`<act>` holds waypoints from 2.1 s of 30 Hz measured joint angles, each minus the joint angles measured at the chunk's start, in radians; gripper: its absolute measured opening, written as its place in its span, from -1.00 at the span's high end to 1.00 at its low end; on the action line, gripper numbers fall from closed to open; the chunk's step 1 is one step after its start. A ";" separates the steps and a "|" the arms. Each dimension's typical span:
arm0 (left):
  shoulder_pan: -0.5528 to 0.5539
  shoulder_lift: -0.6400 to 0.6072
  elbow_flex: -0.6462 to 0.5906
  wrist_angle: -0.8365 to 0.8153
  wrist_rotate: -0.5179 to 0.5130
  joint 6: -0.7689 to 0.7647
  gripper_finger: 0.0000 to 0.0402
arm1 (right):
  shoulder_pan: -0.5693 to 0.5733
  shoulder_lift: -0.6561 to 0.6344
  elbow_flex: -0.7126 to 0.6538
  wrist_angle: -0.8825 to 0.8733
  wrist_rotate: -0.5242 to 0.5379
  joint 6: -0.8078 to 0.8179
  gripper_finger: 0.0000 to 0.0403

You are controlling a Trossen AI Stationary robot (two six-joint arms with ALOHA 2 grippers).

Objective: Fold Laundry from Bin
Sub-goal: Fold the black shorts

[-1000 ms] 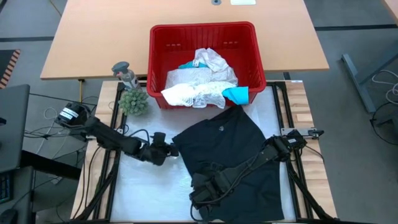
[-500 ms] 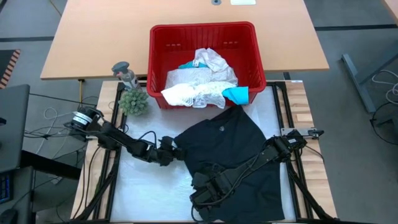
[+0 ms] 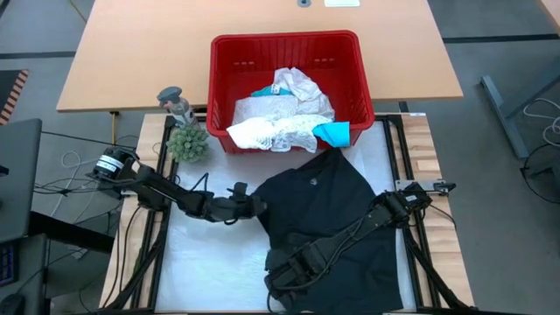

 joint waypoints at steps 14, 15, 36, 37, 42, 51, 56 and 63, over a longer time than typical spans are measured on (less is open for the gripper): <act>0.112 0.000 0.312 -0.193 0.337 0.218 1.00 | -0.048 -0.014 -0.001 0.109 -0.383 -0.098 0.37; 0.121 0.000 0.348 -0.252 0.369 0.241 1.00 | -0.040 -0.026 -0.002 0.096 -0.403 -0.098 0.37; 0.292 0.035 0.884 -0.640 0.139 0.438 1.00 | 0.234 -0.292 0.000 0.073 -0.008 0.257 0.37; 0.292 0.046 0.884 -0.649 0.148 0.443 1.00 | 0.237 -0.293 0.000 0.072 -0.009 0.277 0.37; 0.256 0.128 0.883 -0.863 0.217 0.523 0.96 | 0.247 -0.292 0.000 0.056 -0.006 0.297 0.37; 0.190 0.283 0.880 -1.018 0.445 0.546 0.62 | 0.236 -0.292 0.000 -0.053 0.025 0.285 0.37; 0.157 0.192 0.880 -1.037 0.508 0.789 0.40 | 0.257 -0.291 0.000 -0.096 0.042 0.286 0.37; 0.143 0.035 0.882 -1.378 0.380 0.998 0.06 | 0.342 -0.291 0.000 -0.123 0.156 0.347 0.37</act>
